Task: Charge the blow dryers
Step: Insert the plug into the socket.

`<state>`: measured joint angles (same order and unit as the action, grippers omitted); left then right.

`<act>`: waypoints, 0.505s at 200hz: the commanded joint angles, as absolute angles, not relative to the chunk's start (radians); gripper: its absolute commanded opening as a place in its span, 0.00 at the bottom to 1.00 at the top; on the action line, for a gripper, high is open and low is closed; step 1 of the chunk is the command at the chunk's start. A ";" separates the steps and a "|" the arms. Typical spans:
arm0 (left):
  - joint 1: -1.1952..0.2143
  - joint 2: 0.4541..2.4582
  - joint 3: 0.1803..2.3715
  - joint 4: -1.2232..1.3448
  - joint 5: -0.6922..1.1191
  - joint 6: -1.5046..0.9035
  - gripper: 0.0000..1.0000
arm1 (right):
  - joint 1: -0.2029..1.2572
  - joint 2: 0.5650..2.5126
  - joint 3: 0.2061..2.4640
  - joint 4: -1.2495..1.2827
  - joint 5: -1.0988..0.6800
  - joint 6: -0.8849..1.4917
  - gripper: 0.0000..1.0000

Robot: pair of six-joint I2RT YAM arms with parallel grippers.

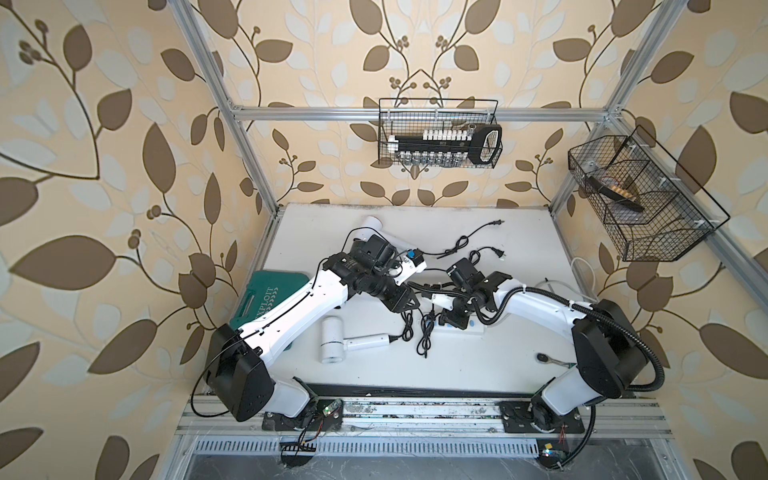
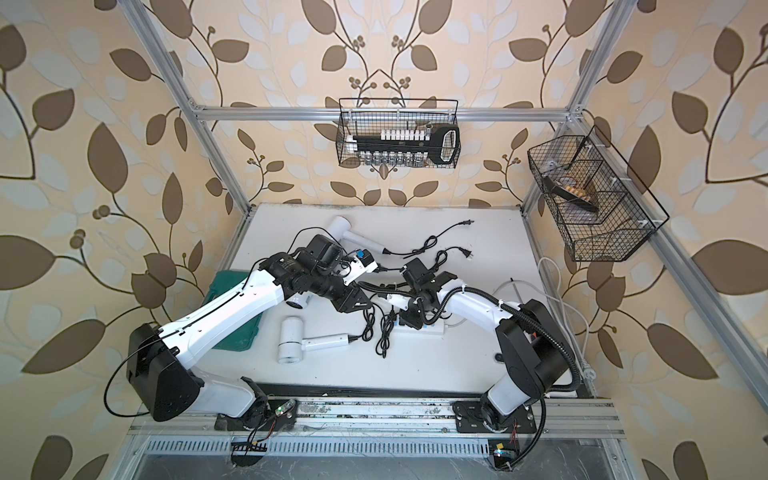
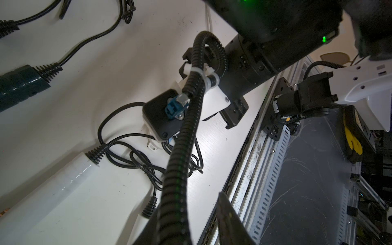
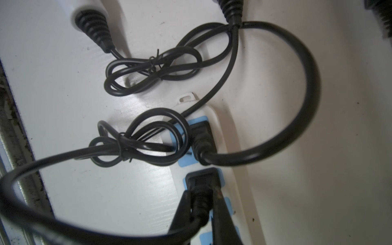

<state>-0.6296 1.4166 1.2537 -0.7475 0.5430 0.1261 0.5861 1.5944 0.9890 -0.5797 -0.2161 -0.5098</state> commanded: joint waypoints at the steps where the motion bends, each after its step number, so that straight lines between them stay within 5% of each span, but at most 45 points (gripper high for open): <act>1: -0.640 1.405 1.258 -0.747 0.552 0.124 0.36 | 0.581 1.663 0.926 -0.637 -0.116 -0.488 0.08; 34: -0.642 1.405 1.259 -0.746 0.555 0.124 0.37 | 0.579 1.627 0.914 -0.604 -0.120 -0.472 0.30; 38: -0.641 1.406 1.259 -0.748 0.555 0.124 0.37 | 0.580 1.624 0.914 -0.601 -0.119 -0.469 0.49; 42: -0.641 1.404 1.258 -0.748 0.555 0.124 0.37 | 0.580 1.619 0.913 -0.598 -0.117 -0.467 0.92; 45: -0.641 1.404 1.258 -0.749 0.556 0.124 0.36 | 0.580 1.615 0.915 -0.595 -0.116 -0.464 0.98; 101: -0.643 1.402 1.256 -0.747 0.551 0.124 0.37 | 0.563 1.461 0.912 -0.580 -0.100 -0.433 0.98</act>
